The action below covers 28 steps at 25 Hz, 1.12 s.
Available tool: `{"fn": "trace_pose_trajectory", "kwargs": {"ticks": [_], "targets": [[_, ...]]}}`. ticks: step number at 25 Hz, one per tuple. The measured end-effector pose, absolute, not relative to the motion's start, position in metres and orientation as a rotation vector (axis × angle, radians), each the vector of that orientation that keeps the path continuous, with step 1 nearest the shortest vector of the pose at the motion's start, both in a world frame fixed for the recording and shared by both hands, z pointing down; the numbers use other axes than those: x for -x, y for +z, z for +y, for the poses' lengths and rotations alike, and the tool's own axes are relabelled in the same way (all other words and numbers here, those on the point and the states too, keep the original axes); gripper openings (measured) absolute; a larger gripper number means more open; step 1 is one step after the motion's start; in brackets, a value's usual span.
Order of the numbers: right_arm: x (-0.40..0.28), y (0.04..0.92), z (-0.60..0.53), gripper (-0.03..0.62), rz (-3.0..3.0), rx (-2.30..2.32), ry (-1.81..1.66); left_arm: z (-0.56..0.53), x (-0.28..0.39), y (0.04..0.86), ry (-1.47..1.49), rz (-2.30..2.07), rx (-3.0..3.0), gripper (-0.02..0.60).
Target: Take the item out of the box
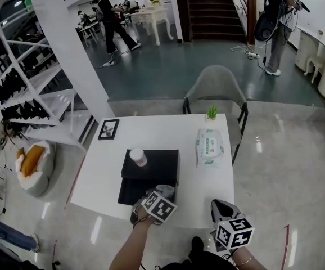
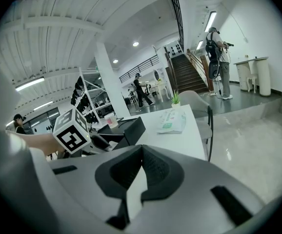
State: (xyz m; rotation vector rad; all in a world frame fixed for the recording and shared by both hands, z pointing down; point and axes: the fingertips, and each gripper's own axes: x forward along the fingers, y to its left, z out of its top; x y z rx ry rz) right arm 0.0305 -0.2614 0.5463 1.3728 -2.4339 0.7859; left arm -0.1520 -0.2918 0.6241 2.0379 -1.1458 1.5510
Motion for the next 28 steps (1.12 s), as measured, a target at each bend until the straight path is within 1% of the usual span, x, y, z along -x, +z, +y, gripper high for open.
{"fn": "trace_pose_trajectory", "kwargs": {"ticks": [13, 28], "targets": [[-0.024, 0.54, -0.254, 0.0, -2.452, -1.346, 0.777, -0.287, 0.152, 0.586, 1.534, -1.263, -2.102, 0.126], [-0.019, 0.536, -0.25, 0.0, -2.468, -1.326, 0.759, -0.278, 0.147, 0.55, 1.225, -1.404, -2.155, 0.124]]}}
